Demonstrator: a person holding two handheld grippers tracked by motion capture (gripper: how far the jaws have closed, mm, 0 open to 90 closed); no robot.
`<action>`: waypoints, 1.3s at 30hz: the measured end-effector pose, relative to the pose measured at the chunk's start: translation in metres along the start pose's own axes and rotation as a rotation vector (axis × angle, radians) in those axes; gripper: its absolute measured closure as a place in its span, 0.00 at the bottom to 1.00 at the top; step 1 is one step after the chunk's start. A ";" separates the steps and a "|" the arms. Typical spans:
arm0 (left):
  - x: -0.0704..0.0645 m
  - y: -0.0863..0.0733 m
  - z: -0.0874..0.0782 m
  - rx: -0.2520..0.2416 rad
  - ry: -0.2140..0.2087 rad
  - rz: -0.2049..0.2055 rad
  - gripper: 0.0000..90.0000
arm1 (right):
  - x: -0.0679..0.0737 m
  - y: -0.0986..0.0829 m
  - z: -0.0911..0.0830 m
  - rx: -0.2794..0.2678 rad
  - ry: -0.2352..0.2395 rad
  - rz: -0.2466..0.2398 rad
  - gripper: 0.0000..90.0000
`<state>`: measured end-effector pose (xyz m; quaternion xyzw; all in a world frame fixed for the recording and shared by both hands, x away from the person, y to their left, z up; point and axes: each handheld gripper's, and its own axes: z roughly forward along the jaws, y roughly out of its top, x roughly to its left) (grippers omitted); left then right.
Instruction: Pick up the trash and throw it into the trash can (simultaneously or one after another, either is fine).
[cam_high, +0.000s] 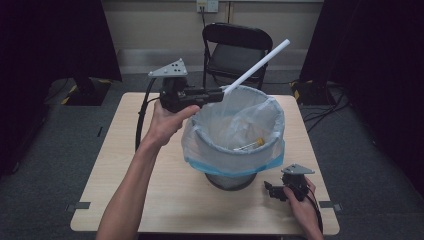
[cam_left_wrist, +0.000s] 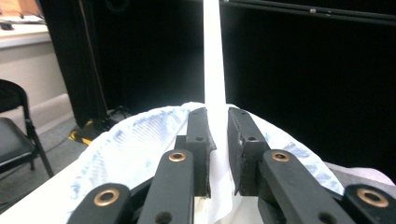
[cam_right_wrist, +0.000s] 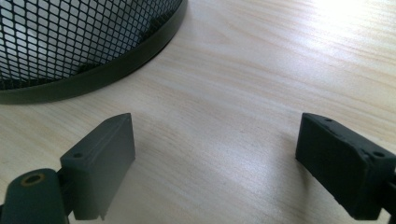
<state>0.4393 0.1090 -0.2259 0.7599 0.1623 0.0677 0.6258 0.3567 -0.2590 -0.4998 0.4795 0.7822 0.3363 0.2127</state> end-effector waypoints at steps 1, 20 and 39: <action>-0.001 0.000 0.001 0.011 0.004 0.006 0.88 | 0.000 0.000 0.000 0.000 0.000 0.000 0.12; 0.009 -0.004 -0.007 0.000 0.105 -0.003 0.36 | 0.000 0.000 0.000 0.000 0.000 0.000 0.12; 0.025 -0.016 -0.041 0.008 0.199 -0.023 0.21 | 0.000 0.000 0.000 0.000 0.000 0.000 0.12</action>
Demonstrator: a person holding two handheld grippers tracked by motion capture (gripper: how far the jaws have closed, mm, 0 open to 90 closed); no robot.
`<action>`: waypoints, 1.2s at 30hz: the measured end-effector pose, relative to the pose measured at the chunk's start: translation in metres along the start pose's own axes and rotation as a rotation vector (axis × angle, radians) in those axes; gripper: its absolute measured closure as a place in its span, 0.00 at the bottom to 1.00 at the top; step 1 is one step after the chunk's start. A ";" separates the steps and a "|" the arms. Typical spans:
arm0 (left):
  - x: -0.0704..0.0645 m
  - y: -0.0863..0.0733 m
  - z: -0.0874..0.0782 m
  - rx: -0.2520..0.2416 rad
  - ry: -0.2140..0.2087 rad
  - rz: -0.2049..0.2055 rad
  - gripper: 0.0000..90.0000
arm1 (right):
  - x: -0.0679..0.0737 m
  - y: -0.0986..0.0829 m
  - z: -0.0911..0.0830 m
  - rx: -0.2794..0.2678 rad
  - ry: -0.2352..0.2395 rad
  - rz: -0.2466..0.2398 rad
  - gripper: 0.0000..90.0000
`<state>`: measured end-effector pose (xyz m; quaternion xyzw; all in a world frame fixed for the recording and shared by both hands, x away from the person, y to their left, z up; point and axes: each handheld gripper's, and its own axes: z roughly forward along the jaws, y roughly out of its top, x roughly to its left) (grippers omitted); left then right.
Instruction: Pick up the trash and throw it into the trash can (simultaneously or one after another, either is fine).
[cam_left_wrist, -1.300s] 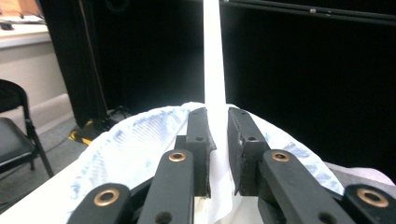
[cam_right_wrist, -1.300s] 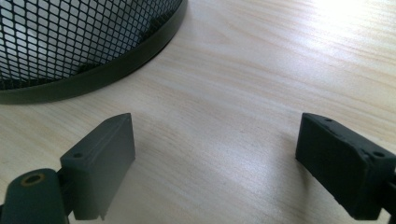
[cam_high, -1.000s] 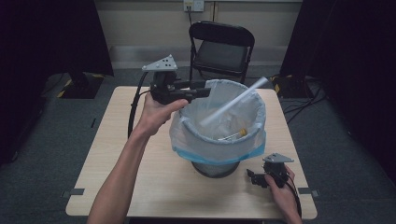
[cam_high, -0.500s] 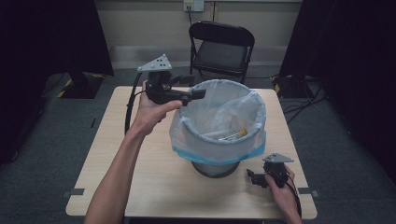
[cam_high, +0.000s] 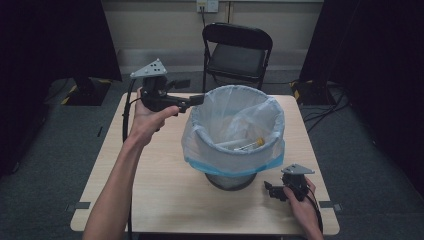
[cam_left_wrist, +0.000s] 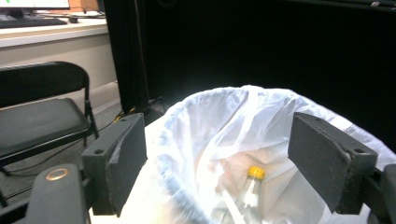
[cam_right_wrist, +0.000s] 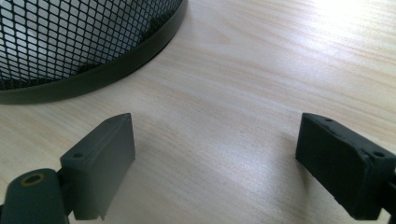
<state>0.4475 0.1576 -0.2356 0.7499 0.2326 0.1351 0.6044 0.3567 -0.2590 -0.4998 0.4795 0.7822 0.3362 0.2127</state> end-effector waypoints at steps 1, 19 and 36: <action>0.001 -0.001 -0.002 -0.001 0.002 0.003 0.21 | 0.000 0.000 0.000 0.000 0.000 0.000 0.12; 0.024 -0.022 -0.036 0.061 0.086 -0.005 0.20 | 0.000 0.000 0.000 0.000 0.000 0.000 0.12; 0.035 -0.055 -0.079 0.089 0.178 -0.032 0.18 | 0.000 0.000 0.000 0.000 0.000 0.000 0.12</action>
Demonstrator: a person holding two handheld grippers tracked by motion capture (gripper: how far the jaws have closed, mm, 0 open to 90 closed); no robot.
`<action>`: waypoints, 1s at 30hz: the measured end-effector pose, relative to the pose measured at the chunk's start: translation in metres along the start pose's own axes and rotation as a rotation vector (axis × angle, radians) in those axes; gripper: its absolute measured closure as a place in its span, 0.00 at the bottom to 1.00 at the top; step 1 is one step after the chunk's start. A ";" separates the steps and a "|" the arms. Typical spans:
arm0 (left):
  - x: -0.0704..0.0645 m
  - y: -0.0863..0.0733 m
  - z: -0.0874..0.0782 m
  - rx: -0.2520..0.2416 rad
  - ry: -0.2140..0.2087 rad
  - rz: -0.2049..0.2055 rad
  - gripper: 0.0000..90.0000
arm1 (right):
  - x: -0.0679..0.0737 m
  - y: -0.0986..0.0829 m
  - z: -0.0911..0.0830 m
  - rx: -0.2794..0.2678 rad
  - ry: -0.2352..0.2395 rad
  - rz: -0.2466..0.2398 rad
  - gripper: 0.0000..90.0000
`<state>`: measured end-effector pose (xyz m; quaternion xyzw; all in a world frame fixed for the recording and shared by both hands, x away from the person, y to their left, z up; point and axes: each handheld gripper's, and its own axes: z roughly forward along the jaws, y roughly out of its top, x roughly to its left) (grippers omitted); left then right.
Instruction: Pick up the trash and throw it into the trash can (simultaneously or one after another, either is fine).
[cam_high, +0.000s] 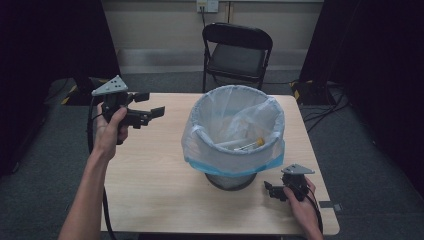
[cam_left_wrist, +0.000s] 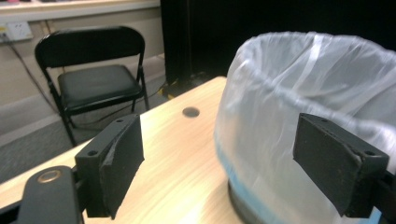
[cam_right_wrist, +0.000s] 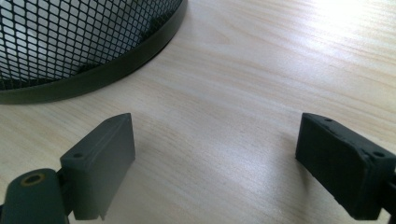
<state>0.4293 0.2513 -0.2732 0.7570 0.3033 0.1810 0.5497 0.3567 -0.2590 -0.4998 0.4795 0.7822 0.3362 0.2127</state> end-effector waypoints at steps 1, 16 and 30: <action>0.002 -0.003 -0.002 -0.003 -0.001 -0.004 0.17 | 0.000 0.000 0.000 0.000 0.000 0.000 0.12; 0.020 -0.057 -0.025 0.013 0.090 -0.084 0.18 | 0.000 0.000 0.000 0.000 0.000 0.000 0.12; 0.029 -0.110 -0.030 0.135 0.108 -0.132 0.21 | 0.000 0.000 0.000 0.000 0.000 0.000 0.12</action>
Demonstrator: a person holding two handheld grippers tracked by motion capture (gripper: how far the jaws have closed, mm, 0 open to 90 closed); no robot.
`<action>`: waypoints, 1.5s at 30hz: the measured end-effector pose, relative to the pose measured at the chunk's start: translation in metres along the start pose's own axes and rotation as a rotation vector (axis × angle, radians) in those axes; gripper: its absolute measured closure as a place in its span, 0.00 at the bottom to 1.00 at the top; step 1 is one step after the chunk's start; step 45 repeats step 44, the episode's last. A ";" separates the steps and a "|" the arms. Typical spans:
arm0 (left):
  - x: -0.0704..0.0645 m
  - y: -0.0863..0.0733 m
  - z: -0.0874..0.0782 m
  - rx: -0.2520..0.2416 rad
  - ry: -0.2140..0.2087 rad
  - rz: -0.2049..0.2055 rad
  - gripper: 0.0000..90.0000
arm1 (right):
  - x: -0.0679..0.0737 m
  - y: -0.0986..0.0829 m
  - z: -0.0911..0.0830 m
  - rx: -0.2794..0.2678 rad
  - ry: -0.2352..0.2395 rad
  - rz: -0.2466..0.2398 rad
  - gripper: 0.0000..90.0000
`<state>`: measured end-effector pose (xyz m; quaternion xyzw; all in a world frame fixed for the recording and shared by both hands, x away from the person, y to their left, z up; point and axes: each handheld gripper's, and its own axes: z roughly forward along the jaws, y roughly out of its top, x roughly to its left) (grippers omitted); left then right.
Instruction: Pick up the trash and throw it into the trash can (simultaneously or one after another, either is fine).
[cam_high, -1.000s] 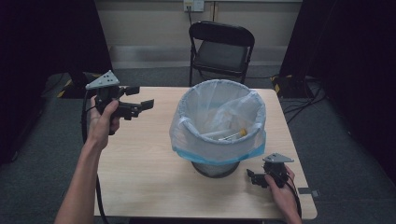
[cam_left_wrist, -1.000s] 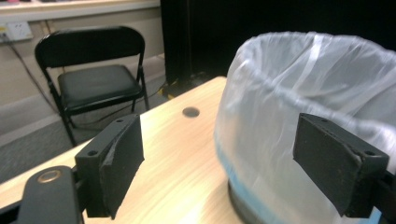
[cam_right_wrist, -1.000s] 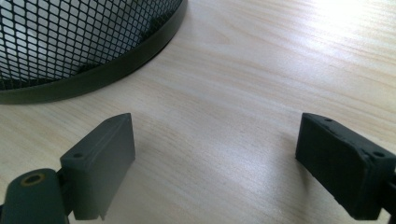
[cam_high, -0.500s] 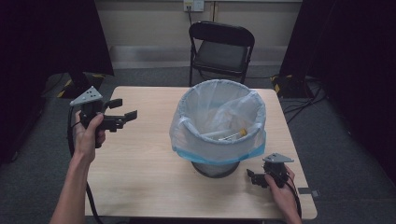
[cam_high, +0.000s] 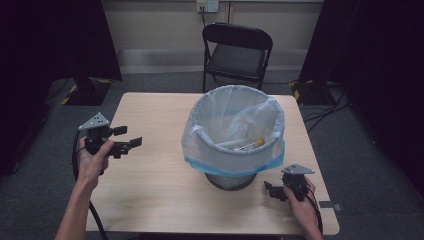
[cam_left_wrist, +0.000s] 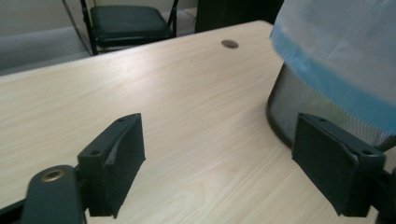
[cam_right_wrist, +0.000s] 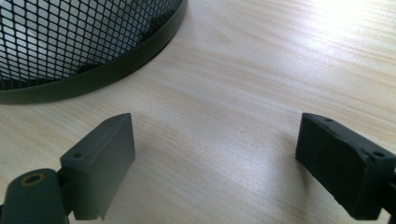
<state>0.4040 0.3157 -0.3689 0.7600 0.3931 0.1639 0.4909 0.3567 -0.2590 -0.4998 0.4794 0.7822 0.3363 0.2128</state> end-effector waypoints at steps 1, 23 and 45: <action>0.001 -0.005 0.001 0.005 0.000 -0.005 0.22 | 0.000 0.000 0.000 0.000 0.000 0.000 0.12; 0.003 -0.083 0.038 0.226 0.030 -0.048 0.19 | 0.000 0.000 0.000 0.000 0.000 0.000 0.12; -0.016 -0.122 0.060 0.261 0.137 0.078 0.10 | 0.000 0.000 0.000 0.000 0.000 0.000 0.12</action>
